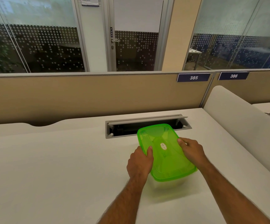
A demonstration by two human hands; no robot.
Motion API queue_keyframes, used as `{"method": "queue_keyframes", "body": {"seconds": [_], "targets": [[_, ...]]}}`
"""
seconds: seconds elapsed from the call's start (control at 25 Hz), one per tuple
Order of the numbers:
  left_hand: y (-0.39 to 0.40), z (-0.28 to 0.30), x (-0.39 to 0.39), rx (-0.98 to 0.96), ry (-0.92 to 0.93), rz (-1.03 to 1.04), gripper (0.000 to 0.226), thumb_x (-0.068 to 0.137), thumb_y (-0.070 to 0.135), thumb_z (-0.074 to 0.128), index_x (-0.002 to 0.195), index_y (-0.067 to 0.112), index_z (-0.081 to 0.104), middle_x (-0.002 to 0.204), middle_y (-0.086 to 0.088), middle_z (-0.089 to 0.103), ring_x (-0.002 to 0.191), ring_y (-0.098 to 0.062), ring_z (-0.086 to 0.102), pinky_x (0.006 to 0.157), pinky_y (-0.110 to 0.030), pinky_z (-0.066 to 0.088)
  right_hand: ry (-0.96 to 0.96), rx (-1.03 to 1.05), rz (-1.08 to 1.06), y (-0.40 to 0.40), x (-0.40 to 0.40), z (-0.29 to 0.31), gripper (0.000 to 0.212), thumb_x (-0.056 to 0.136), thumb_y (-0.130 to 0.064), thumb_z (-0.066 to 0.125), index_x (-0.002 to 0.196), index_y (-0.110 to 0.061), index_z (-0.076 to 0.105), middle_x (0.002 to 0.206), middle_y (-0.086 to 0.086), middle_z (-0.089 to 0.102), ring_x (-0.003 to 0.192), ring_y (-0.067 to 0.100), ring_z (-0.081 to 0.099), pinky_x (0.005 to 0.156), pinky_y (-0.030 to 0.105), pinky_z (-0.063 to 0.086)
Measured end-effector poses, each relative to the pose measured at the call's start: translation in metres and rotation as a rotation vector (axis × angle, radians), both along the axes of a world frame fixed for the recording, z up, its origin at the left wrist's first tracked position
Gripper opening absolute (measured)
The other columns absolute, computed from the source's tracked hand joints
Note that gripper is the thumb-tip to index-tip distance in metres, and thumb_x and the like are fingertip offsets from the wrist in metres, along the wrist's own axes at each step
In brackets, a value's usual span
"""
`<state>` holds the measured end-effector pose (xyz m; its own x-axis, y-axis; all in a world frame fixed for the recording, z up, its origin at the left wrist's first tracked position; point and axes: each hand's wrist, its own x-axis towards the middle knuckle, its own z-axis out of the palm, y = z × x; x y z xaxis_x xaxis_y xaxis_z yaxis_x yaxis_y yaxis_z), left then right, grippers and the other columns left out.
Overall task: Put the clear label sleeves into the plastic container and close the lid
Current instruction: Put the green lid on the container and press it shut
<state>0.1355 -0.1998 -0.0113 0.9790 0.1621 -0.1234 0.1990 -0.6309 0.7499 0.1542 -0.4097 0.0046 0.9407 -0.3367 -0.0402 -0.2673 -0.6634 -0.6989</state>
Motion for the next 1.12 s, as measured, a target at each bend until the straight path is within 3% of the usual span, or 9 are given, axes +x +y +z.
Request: {"method": "queue_keyframes", "body": {"seconds": [0.08,0.16,0.28,0.52,0.64,0.76,0.92,1.12], "targets": [[-0.001,-0.001,0.000,-0.006,0.002,0.005,0.053,0.093,0.063,0.039,0.111,0.018,0.061,0.109,-0.006,0.068,0.099,-0.028,0.064,0.087,-0.042,0.053,0.036,-0.014,0.007,-0.001,-0.001,0.000,0.039,0.099,-0.046,0.043,0.098,-0.023,0.074,0.104,0.010,0.071,0.105,0.034,0.061,0.090,0.038,0.046],[-0.003,-0.002,-0.001,-0.033,0.001,0.015,0.053,0.093,0.063,0.039,0.114,0.020,0.060,0.111,-0.005,0.068,0.099,-0.027,0.064,0.088,-0.042,0.053,0.082,0.019,0.017,0.000,-0.001,0.001,0.053,0.099,-0.050,0.038,0.078,-0.012,0.068,0.087,0.013,0.068,0.093,0.036,0.062,0.085,0.040,0.047],[-0.004,-0.003,-0.002,-0.072,0.014,0.033,0.052,0.093,0.063,0.040,0.118,0.020,0.056,0.113,-0.006,0.067,0.101,-0.028,0.063,0.087,-0.040,0.052,0.069,0.112,0.020,0.000,-0.002,0.002,0.060,0.099,-0.049,0.041,0.083,0.003,0.067,0.084,0.020,0.069,0.084,0.036,0.063,0.079,0.039,0.048],[-0.004,-0.002,-0.001,-0.063,0.034,0.006,0.053,0.095,0.060,0.038,0.126,0.019,0.049,0.118,-0.007,0.066,0.104,-0.029,0.062,0.087,-0.041,0.049,0.064,0.095,0.044,-0.001,0.001,0.002,0.052,0.102,-0.041,0.038,0.061,-0.012,0.053,0.064,0.006,0.055,0.074,0.027,0.055,0.071,0.035,0.040],[-0.005,-0.002,-0.002,-0.047,0.029,0.008,0.052,0.095,0.060,0.037,0.124,0.019,0.050,0.117,-0.007,0.066,0.104,-0.030,0.062,0.086,-0.040,0.048,0.074,0.069,0.041,-0.002,0.001,0.001,0.054,0.103,-0.041,0.036,0.071,-0.006,0.062,0.075,0.012,0.063,0.082,0.031,0.060,0.080,0.040,0.046],[-0.003,-0.001,-0.002,-0.032,-0.001,0.012,0.050,0.095,0.059,0.038,0.120,0.020,0.055,0.113,-0.006,0.067,0.102,-0.029,0.063,0.087,-0.040,0.050,0.090,-0.002,0.011,0.000,0.001,0.001,0.056,0.103,-0.044,0.032,0.098,-0.004,0.070,0.102,0.018,0.068,0.099,0.035,0.060,0.088,0.039,0.044],[-0.001,0.004,0.000,-0.062,-0.052,0.016,0.046,0.095,0.057,0.039,0.119,0.022,0.057,0.112,-0.004,0.069,0.100,-0.027,0.063,0.086,-0.040,0.052,0.056,0.158,-0.002,0.003,0.001,0.000,0.046,0.102,-0.042,0.037,0.128,-0.013,0.062,0.130,0.014,0.062,0.120,0.033,0.054,0.102,0.040,0.040],[-0.002,0.013,0.004,-0.061,-0.095,0.019,0.043,0.097,0.054,0.037,0.114,0.020,0.058,0.108,-0.006,0.069,0.098,-0.028,0.063,0.084,-0.041,0.052,0.063,0.379,-0.039,-0.003,0.007,0.012,0.045,0.099,-0.046,0.045,0.130,-0.018,0.061,0.130,0.011,0.062,0.118,0.032,0.057,0.105,0.051,0.043]]}}
